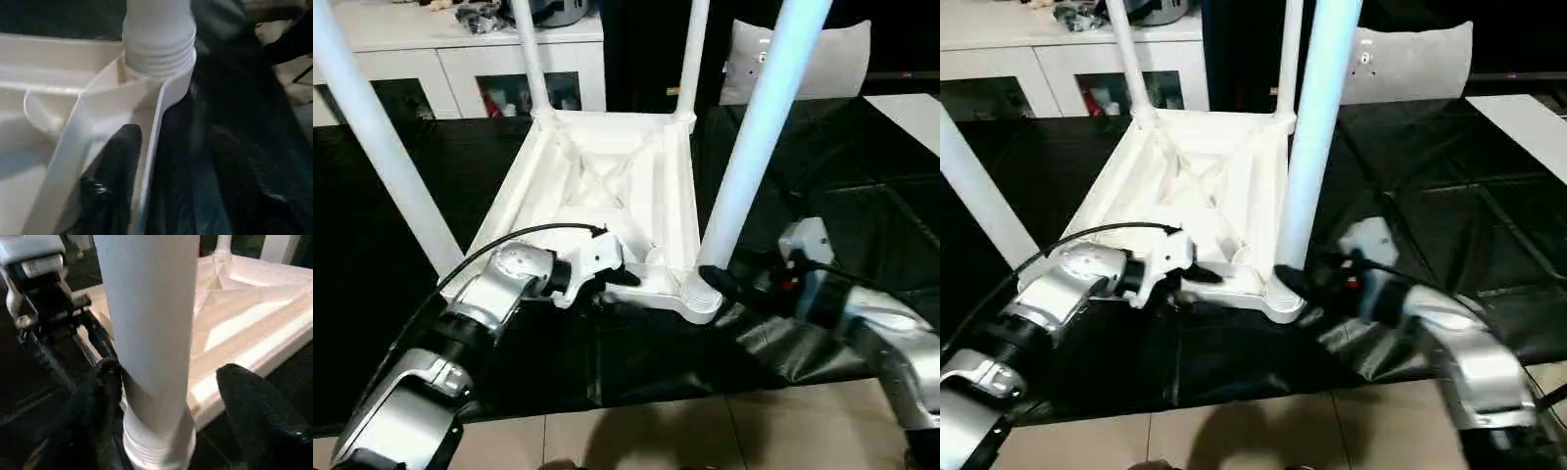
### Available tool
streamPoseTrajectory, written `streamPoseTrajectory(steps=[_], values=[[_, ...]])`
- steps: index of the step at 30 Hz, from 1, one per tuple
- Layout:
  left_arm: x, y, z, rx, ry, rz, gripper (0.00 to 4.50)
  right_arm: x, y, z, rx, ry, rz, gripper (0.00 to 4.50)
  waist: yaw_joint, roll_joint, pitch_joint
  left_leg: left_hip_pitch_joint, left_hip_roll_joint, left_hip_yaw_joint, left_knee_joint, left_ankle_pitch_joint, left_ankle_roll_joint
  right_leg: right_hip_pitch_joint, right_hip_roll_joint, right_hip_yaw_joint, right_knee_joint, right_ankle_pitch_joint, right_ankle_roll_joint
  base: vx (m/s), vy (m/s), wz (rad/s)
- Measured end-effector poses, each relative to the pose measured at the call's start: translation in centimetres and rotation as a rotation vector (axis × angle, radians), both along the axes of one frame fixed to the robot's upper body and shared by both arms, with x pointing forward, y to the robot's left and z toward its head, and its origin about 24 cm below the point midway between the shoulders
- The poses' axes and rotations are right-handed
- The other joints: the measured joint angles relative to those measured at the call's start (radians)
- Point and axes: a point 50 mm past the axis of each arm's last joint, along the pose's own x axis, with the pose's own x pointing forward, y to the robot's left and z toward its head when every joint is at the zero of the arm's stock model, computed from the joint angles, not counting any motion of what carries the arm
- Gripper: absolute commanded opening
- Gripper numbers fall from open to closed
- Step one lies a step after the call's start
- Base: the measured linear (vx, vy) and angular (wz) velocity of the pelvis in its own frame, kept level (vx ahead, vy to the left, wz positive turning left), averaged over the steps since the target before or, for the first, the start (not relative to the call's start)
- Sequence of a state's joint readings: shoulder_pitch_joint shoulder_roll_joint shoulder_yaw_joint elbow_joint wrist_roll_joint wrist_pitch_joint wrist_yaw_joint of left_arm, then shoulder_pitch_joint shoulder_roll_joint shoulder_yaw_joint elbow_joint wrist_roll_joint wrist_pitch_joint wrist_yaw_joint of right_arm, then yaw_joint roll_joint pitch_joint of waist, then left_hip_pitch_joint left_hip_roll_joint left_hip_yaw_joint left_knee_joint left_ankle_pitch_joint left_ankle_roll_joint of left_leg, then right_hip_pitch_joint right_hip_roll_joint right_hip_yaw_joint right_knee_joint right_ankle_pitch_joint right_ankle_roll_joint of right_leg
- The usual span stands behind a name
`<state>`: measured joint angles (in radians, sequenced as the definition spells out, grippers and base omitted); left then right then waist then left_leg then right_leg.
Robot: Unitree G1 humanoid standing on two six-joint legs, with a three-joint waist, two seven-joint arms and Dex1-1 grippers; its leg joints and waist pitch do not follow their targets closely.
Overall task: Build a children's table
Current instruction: Rotate table base
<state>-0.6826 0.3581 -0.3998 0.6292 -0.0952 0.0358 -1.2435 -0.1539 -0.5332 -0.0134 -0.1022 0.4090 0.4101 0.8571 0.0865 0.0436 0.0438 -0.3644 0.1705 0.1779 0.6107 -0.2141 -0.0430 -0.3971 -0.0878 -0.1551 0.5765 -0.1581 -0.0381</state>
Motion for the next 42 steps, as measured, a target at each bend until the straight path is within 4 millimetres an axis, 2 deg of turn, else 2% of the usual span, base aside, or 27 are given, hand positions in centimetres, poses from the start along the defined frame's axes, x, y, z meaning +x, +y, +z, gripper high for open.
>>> streamPoseTrajectory(steps=[6, 12, 27, 34, 37, 40, 42], values=[[0.2, -0.7, -1.4, 0.030, -0.024, 0.014, 1.95, -0.9, -1.5, 0.1, -0.035, 0.011, 0.048, 4.05, 0.002, 0.000, 0.000, -0.001, 0.000, 0.000, 0.000, 0.000, 0.000, 0.000, 0.000, -0.001, 0.000, 0.000, 0.000, 0.000, 0.000, 0.00], [0.7, -0.6, -1.9, 0.072, -0.056, 0.037, 1.43, -1.4, -1.8, -0.4, -0.036, 0.036, 0.077, 4.49, 0.002, 0.000, 0.000, -0.001, 0.000, 0.000, 0.000, 0.000, 0.000, 0.000, 0.000, -0.001, -0.001, 0.000, 0.000, 0.000, 0.000, 0.00], [1.3, -0.8, -2.1, 0.095, -0.025, 0.019, 0.27, -1.7, -1.9, -0.3, -0.031, 0.039, 0.134, 4.50, 0.002, 0.001, 0.000, -0.001, 0.000, 0.000, 0.000, 0.000, 0.001, 0.002, 0.000, -0.002, -0.001, 0.000, 0.001, 0.000, 0.000, 0.00], [0.9, 0.1, -2.0, 0.089, 0.063, -0.014, 0.02, -1.0, -2.2, -0.8, -0.017, 0.052, 0.125, 4.50, -0.011, 0.002, -0.001, -0.004, 0.000, 0.000, -0.001, 0.001, 0.004, -0.001, 0.000, -0.002, -0.002, -0.001, 0.001, 0.000, 0.000, 0.00], [0.2, 1.5, -2.0, 0.095, 0.052, -0.020, 0.02, -0.3, -2.2, -1.1, -0.043, 0.040, 0.131, 4.50, -0.021, 0.003, -0.001, -0.003, 0.001, 0.000, -0.002, 0.001, 0.004, -0.001, 0.001, -0.002, 0.000, -0.003, 0.000, 0.000, 0.000, 0.00], [-0.6, 2.1, -2.0, 0.094, 0.042, -0.041, 0.02, -0.3, -2.2, -1.6, -0.049, 0.061, 0.155, 4.50, -0.022, 0.003, -0.002, -0.003, 0.001, 0.001, -0.003, 0.001, 0.004, 0.000, 0.001, -0.002, 0.000, -0.003, 0.000, 0.000, 0.000, 0.00], [-1.1, 2.2, -2.1, 0.087, 0.034, -0.054, 0.00, -0.3, -2.1, -1.7, -0.041, 0.072, 0.185, 4.33, -0.022, 0.003, -0.002, -0.003, 0.001, 0.001, -0.003, 0.001, 0.004, 0.000, 0.001, -0.001, 0.000, -0.004, 0.000, 0.000, 0.000, 0.00]])
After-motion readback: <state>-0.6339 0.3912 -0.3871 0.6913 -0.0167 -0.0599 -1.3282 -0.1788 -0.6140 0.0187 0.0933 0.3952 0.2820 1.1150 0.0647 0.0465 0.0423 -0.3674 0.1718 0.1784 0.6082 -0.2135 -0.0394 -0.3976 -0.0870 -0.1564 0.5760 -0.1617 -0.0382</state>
